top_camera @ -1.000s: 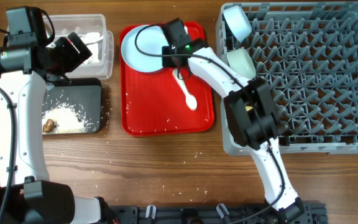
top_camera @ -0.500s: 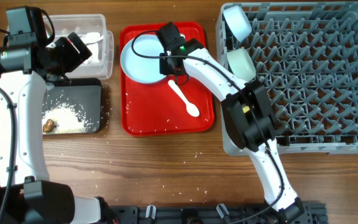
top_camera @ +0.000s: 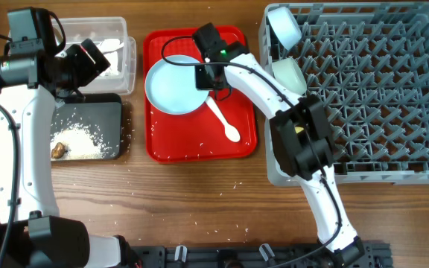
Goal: Sort waste into correct bins and load items into the dishwasher rack
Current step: 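Lift the light-blue plate and stand it upright in the rack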
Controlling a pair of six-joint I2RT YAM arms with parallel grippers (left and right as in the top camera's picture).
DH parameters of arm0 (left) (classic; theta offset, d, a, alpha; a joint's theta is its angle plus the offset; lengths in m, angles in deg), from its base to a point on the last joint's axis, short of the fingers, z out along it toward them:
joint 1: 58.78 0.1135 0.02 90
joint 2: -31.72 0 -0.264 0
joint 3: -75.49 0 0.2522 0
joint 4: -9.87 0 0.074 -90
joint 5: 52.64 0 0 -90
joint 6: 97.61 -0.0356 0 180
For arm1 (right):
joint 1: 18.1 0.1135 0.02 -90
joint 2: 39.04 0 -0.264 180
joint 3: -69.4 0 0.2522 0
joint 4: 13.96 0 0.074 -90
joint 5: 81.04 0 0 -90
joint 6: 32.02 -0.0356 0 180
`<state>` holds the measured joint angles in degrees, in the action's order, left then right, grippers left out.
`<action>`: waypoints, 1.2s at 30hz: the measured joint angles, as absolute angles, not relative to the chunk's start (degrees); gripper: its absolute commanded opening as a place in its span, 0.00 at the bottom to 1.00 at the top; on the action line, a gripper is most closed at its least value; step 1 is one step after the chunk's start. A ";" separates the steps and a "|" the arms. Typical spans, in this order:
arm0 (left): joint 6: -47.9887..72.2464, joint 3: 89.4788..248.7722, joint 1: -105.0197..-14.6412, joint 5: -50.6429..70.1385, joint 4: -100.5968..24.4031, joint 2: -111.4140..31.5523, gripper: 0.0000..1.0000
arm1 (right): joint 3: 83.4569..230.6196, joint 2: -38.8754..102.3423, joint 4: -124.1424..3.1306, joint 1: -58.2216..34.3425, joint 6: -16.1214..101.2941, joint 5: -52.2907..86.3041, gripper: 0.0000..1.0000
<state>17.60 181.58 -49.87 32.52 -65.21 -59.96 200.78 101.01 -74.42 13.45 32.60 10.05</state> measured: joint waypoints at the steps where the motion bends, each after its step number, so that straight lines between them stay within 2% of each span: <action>1: 17.60 181.58 -49.87 32.52 -65.19 -59.96 1.00 | 200.74 100.59 -74.33 13.45 33.49 9.54 0.04; 11: 17.60 181.58 -49.87 32.52 -65.21 -59.96 1.00 | 200.63 84.00 -74.59 11.81 39.05 -0.99 0.04; 16: 17.60 181.58 -49.87 32.52 -65.19 -59.96 1.00 | 200.63 71.94 -76.78 5.36 42.83 -11.75 0.04; 20: 17.60 181.58 -49.87 32.52 -65.19 -59.96 1.00 | 200.63 66.26 -78.75 -1.33 50.59 -25.65 0.04; 23: 17.60 181.58 -49.87 32.52 -65.19 -59.96 1.00 | 200.39 65.84 -83.25 -4.39 60.27 -33.71 0.04; 30: 17.60 181.58 -49.87 32.54 -65.19 -59.96 1.00 | 197.83 65.95 -84.08 -8.23 79.90 -37.97 0.04; 36: 17.60 181.58 -49.87 32.52 -65.21 -59.96 1.00 | 197.83 70.56 -83.82 -8.30 84.75 -40.23 0.04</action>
